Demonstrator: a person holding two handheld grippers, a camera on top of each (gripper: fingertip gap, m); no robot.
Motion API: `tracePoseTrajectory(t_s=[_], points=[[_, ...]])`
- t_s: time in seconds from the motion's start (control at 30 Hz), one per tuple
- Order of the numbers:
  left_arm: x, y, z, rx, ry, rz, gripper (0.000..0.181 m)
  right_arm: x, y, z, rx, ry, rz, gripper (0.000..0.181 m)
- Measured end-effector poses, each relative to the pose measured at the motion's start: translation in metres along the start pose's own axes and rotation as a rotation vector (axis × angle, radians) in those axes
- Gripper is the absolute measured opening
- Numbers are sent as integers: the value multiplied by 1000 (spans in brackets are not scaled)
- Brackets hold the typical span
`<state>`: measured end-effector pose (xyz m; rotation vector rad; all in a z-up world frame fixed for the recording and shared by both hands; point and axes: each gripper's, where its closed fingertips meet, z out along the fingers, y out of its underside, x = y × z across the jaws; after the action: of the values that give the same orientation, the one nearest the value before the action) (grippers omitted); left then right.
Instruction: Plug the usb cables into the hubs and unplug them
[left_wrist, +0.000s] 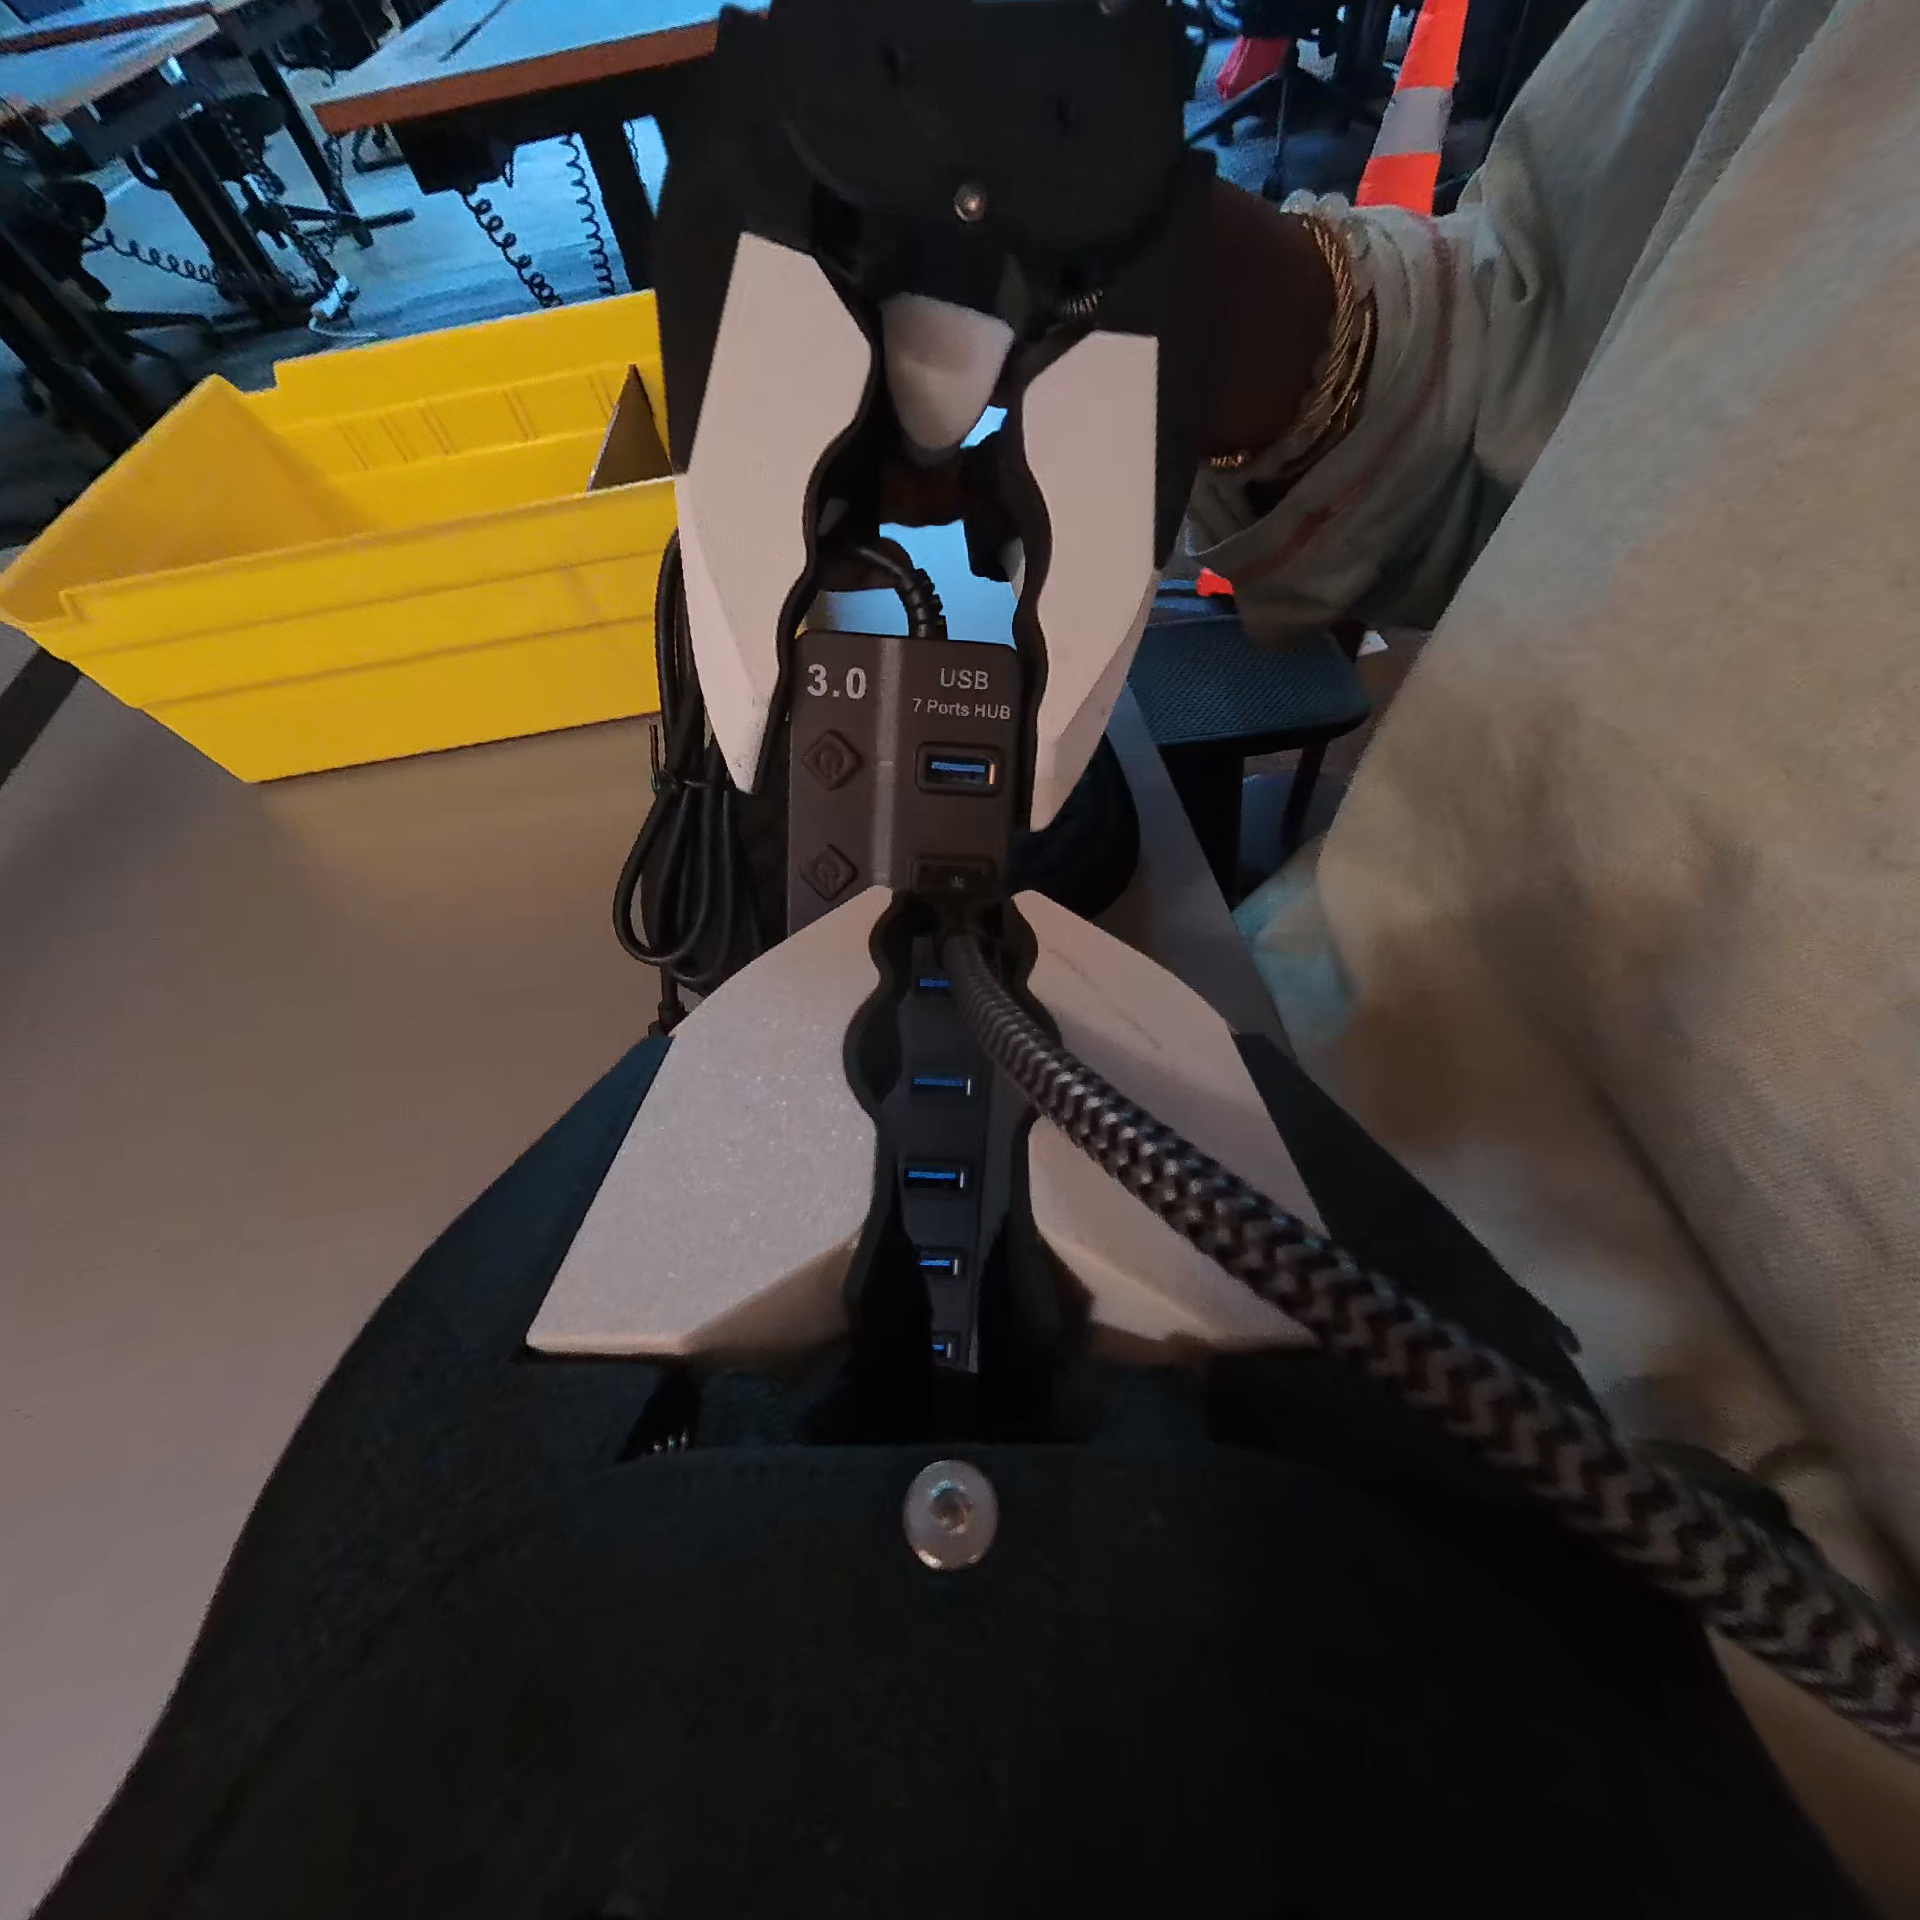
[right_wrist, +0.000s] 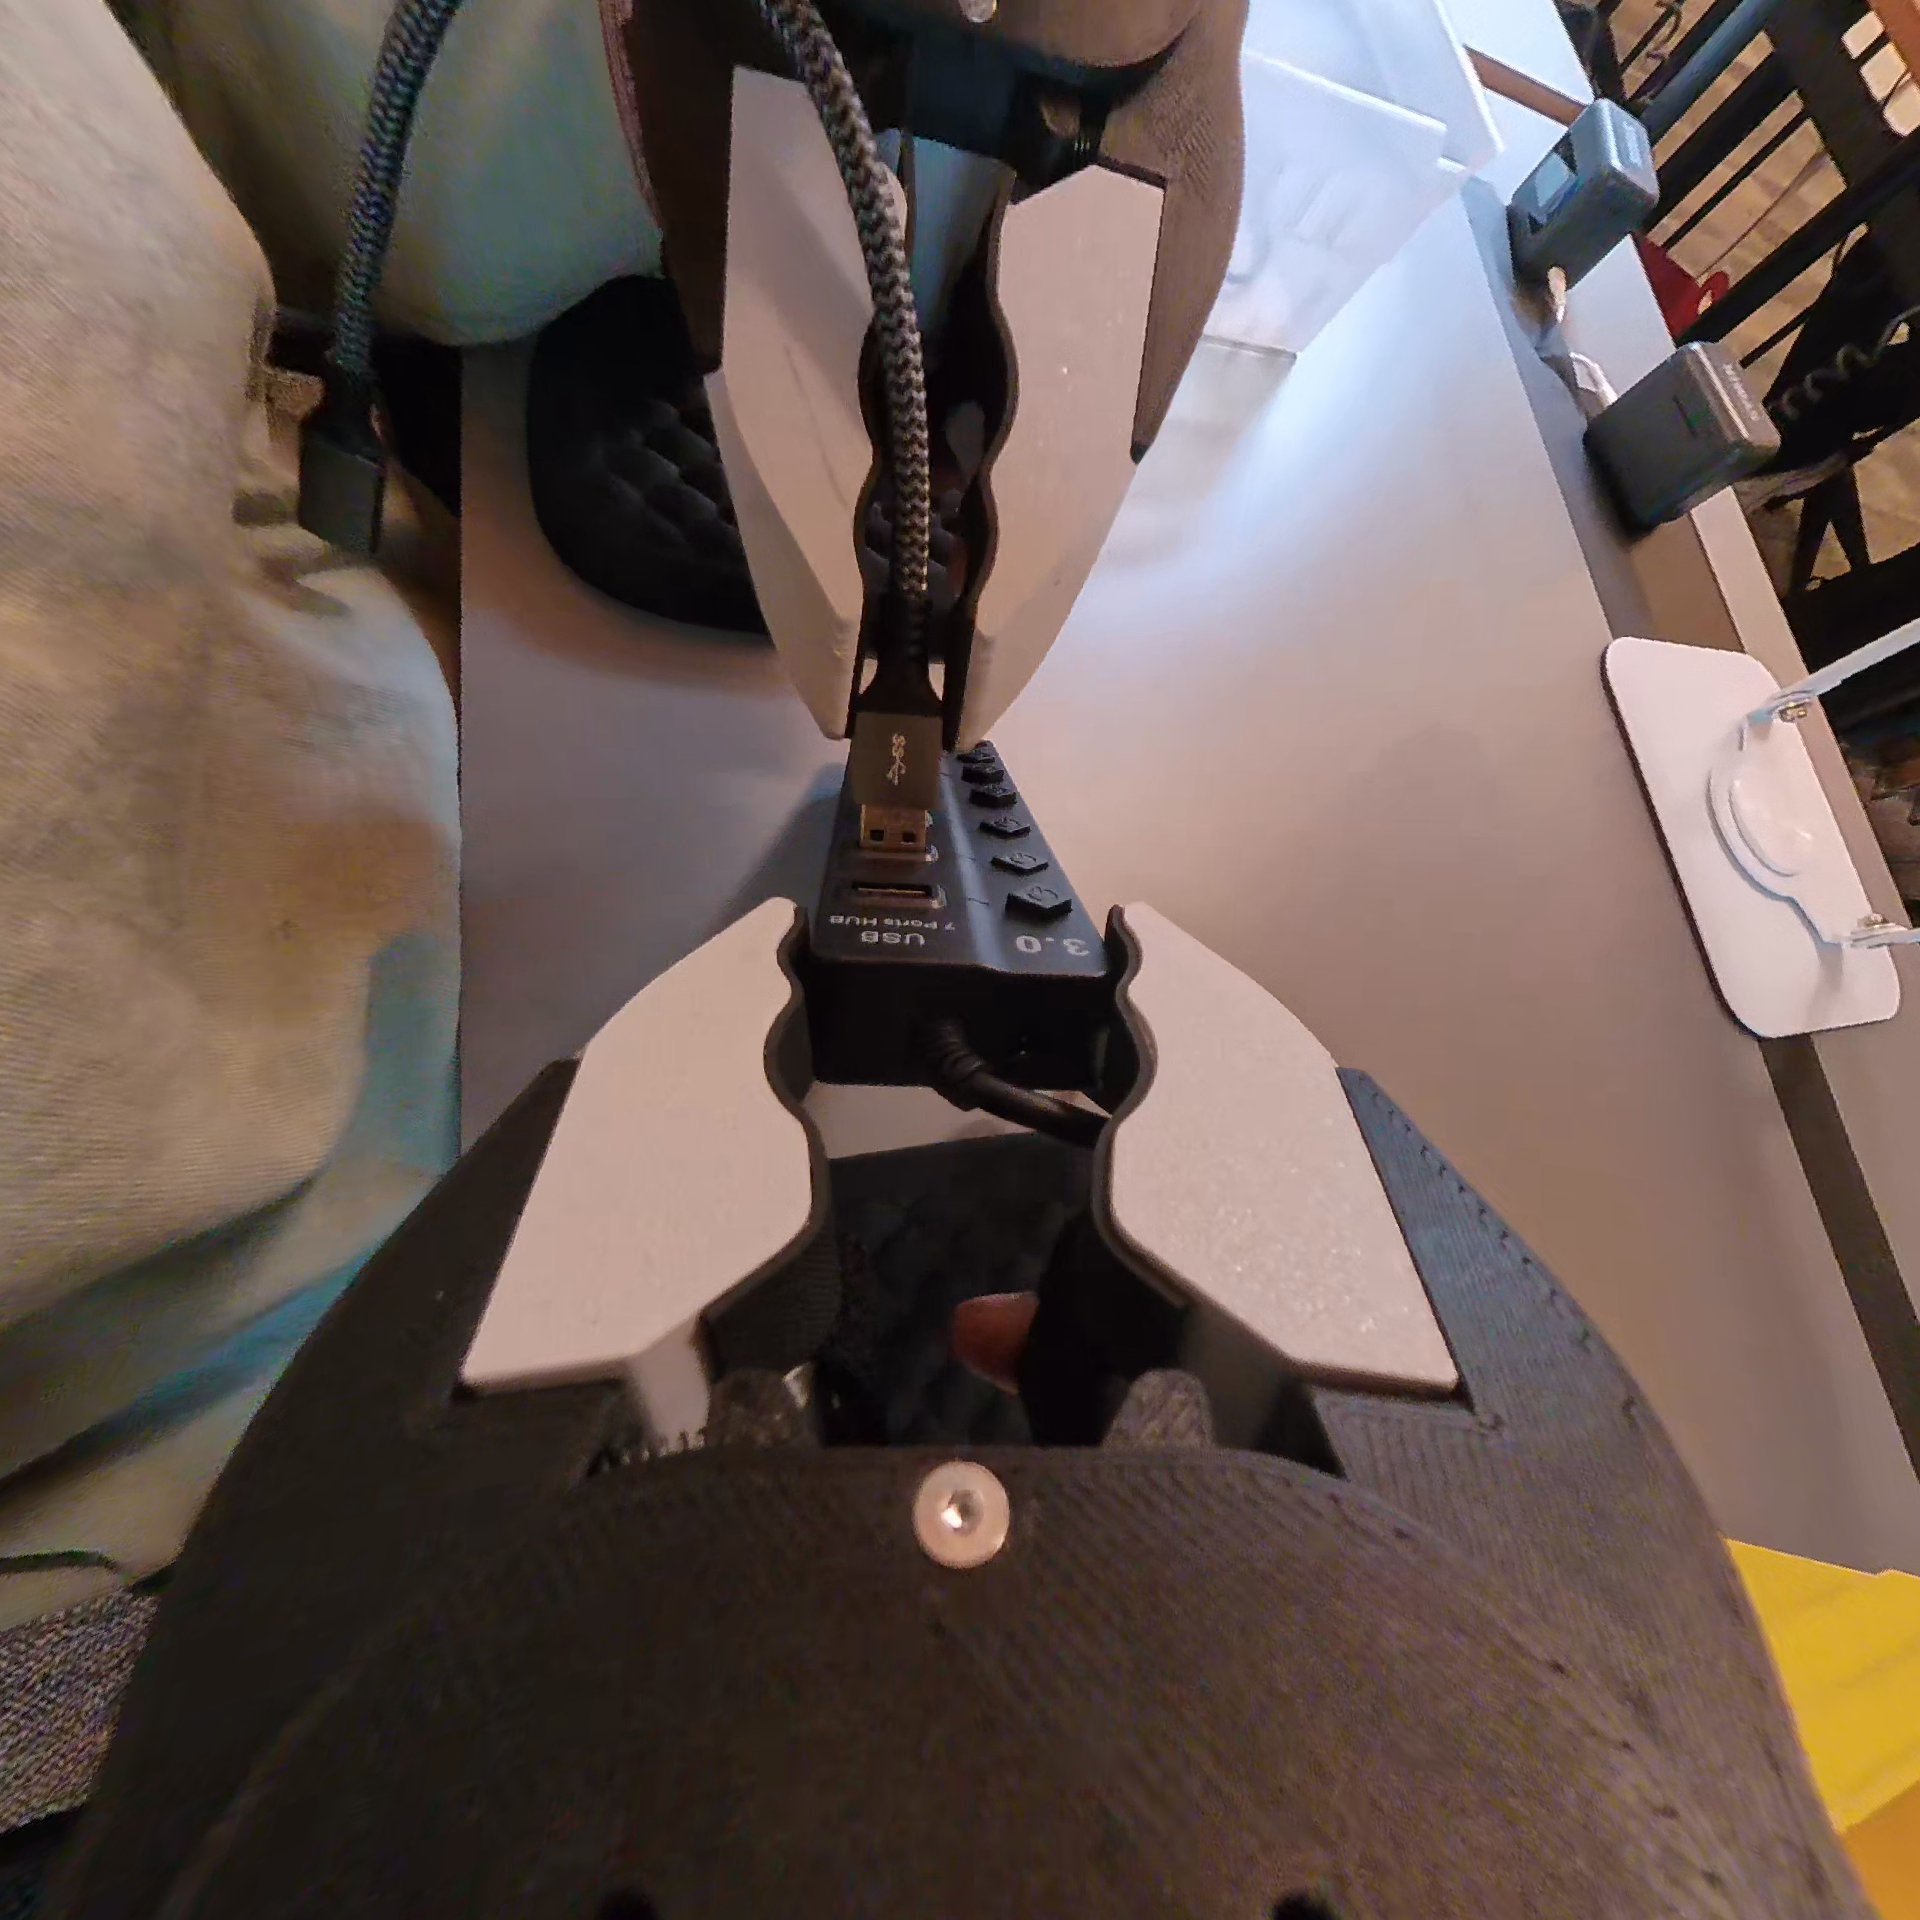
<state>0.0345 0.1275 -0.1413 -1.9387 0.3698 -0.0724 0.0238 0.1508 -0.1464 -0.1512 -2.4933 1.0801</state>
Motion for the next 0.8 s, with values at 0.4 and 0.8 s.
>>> tracePoseTrajectory(t_s=[0.4,0.8], points=[[1,1,9,19,49,-26,17,-1,2,1,84,26,41,53],[-12,14,28,-85,13,23,18,8,26,7,117,31,101,54]])
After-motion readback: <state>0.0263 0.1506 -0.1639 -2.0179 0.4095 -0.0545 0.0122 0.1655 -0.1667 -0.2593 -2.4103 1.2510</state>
